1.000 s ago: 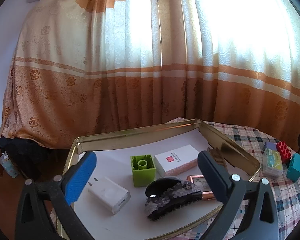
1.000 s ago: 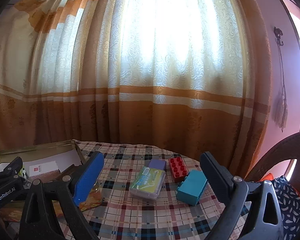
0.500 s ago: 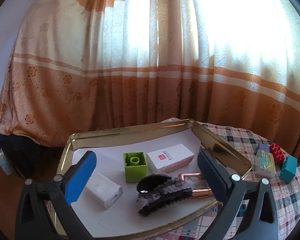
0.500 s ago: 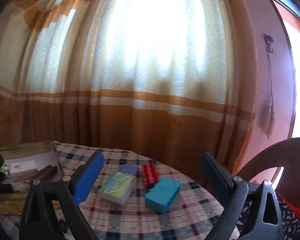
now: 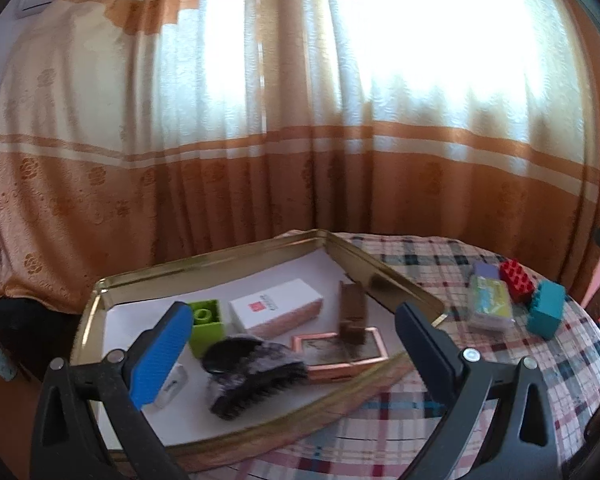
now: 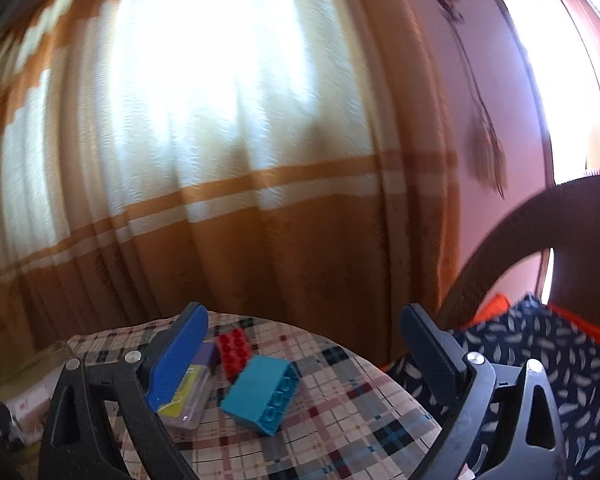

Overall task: Organize rigid objects
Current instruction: 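Withdraw both tools from the tray toward the remaining items, then grasp the teal brick with the right tool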

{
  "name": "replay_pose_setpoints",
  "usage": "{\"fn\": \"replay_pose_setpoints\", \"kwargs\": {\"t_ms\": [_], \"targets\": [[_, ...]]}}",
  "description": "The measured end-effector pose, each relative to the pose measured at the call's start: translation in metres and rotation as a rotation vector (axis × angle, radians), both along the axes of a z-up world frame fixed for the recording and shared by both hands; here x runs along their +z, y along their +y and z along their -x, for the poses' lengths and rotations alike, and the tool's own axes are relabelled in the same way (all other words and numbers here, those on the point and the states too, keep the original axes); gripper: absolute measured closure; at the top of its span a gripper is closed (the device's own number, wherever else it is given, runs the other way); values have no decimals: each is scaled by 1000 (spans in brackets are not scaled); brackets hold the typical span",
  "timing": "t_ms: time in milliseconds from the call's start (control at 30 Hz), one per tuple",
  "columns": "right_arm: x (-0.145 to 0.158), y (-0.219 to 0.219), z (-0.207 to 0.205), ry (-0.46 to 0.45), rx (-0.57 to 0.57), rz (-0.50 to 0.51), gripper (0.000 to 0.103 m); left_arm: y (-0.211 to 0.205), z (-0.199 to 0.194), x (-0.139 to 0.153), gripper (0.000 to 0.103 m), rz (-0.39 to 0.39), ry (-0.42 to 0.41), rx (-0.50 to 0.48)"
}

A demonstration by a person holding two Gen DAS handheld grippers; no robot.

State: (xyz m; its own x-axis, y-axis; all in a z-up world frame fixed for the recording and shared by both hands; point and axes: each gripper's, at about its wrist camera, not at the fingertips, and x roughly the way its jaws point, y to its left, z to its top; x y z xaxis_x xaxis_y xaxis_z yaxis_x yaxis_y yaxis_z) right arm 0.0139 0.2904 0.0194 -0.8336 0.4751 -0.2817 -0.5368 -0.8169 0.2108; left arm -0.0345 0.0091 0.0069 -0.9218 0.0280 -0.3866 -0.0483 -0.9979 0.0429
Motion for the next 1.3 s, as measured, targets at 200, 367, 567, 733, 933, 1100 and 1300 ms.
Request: {"fn": "replay_pose_setpoints", "kwargs": {"t_ms": [200,367,567,733,933,1100,1300], "targets": [[-9,30,4,-20,-7,134,5,20,-6,0,0,15,-12,-55],[-15,31,21,-96,52,179,5,39,-8,-1,0,32,-39,-105],[-25,-3,68,-293,197,111,5,58,-13,-3,0,91,-46,-145],[-41,-4,96,-408,223,147,22,62,-17,-3,0,105,-39,-164],[-52,-2,108,-489,254,163,44,70,-14,-5,0,111,-63,-185],[-53,0,106,-499,295,150,48,81,-14,-5,0,134,-68,-204],[-55,24,87,-393,392,328,57,89,-13,-6,0,126,-75,-220]]}}
